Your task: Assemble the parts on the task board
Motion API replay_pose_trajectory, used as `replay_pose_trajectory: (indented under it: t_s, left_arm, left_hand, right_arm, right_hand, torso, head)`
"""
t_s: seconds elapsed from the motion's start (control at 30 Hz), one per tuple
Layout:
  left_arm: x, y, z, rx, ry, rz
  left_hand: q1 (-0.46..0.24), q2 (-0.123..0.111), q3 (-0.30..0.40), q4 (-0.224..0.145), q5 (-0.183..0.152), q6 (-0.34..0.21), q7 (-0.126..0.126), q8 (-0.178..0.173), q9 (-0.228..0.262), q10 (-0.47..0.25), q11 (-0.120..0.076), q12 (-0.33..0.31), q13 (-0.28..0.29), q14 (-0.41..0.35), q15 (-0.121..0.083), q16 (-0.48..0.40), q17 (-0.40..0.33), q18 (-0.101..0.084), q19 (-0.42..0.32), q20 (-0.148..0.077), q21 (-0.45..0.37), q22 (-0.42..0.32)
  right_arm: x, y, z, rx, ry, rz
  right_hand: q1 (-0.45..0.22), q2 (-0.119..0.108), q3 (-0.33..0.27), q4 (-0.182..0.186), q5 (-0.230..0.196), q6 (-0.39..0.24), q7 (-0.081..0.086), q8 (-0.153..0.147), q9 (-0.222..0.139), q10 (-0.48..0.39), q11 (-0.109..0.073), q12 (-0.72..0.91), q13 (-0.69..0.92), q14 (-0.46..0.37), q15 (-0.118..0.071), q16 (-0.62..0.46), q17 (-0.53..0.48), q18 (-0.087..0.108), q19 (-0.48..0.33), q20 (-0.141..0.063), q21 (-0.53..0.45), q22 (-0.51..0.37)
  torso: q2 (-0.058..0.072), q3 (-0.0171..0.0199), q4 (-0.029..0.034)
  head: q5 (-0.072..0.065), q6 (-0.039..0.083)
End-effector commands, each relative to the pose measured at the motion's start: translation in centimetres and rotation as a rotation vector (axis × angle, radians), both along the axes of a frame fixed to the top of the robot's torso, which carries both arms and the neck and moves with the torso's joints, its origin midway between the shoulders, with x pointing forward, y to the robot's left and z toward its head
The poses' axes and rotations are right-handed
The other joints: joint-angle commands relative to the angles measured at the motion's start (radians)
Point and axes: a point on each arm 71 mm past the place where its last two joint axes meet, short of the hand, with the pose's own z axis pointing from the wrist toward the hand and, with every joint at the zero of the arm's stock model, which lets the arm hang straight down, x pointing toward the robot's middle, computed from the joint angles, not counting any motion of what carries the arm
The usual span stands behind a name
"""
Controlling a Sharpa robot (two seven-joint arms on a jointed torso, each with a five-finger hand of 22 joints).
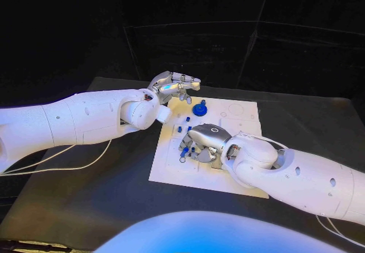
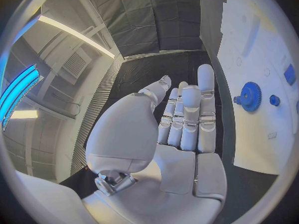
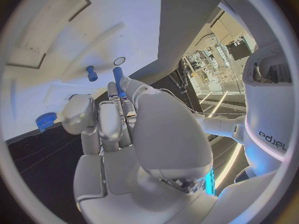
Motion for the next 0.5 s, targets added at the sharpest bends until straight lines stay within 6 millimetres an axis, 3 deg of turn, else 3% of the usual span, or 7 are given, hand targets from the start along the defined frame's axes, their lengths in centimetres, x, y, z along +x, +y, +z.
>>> replay_pose_trajectory:
  t_s: [0.03, 0.5]
  left_arm:
    - [0.06, -0.11, 0.23, -0.011, -0.016, -0.003]
    - [0.08, -0.1, 0.21, -0.011, -0.014, -0.003]
  left_hand:
    - [0.002, 0.005, -0.008, 0.0, -0.001, -0.007, 0.0, 0.003, -0.001, -0.009, 0.0, 0.003, 0.001, -0.006, -0.003, -0.003, -0.001, 0.01, -0.007, 0.0, -0.006, -0.001]
    - [0.002, 0.006, -0.008, 0.0, -0.001, -0.007, 0.0, 0.004, -0.001, -0.009, 0.0, 0.004, 0.001, -0.006, -0.003, -0.003, -0.001, 0.01, -0.007, 0.0, -0.007, -0.001]
  right_arm:
    - [-0.29, 0.22, -0.21, -0.044, 0.005, 0.028]
    - [-0.46, 0.37, -0.48, -0.06, 0.013, 0.037]
  right_hand:
    - [-0.012, 0.002, 0.008, -0.002, 0.009, 0.002, 0.006, -0.002, 0.0, 0.019, -0.009, -0.007, 0.001, 0.022, -0.003, 0.006, 0.001, -0.012, 0.003, 0.004, 0.007, 0.002]
    - [-0.015, 0.001, 0.011, -0.004, 0.012, 0.003, 0.006, -0.002, 0.001, 0.02, -0.009, -0.008, 0.002, 0.022, -0.003, 0.007, 0.002, -0.012, 0.002, 0.004, 0.008, 0.003]
  torso:
    - [0.0, 0.0003, -0.0007]
    - [0.0, -0.0004, 0.0011]
  head:
    - [-0.001, 0.0]
    - [0.001, 0.0]
